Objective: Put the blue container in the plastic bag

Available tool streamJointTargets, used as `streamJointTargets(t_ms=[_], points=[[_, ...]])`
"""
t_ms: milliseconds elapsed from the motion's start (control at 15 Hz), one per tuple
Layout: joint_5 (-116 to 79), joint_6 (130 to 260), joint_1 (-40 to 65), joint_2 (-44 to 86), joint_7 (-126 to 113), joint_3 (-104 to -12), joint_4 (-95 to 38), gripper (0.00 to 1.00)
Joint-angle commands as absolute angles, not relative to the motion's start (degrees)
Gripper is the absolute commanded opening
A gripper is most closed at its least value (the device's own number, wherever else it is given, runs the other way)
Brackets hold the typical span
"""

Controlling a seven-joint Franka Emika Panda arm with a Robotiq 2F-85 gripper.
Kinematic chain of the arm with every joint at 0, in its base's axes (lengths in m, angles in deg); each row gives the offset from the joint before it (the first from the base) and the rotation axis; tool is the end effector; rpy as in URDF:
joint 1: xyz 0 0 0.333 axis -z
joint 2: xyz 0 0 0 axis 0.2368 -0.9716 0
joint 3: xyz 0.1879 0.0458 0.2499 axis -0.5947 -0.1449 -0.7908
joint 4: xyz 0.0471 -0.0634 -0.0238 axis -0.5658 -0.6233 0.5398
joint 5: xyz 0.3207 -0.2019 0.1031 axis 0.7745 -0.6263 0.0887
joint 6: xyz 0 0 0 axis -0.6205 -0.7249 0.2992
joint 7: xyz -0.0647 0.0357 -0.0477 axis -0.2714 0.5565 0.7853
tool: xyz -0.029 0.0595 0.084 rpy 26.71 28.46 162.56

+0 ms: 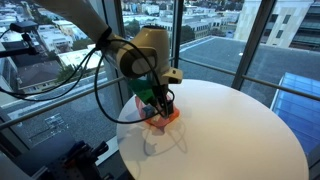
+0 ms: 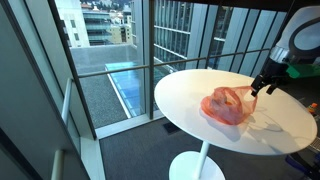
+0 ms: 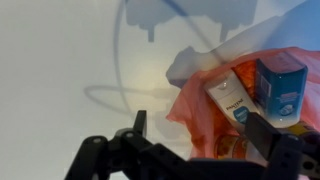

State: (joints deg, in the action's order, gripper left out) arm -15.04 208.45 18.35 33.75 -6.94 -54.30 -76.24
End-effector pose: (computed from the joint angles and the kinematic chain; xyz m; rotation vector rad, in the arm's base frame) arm 0.4794 -0.1043 0.2788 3.0976 -0.4424 0.0983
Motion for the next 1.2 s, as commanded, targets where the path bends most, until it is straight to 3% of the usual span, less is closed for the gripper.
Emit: streamJointTargets(t_ms=[0,600,1133], points=[[-14.9,201.8,19.0,38.8,-8.7,-54.8,-77.0,1.0],[-16.2,189.0,19.1,49.2,-4.3,-55.6,-75.9,1.0],[-15.1,188.9,19.0,50.4,-5.7,-55.5,-75.8,1.0]])
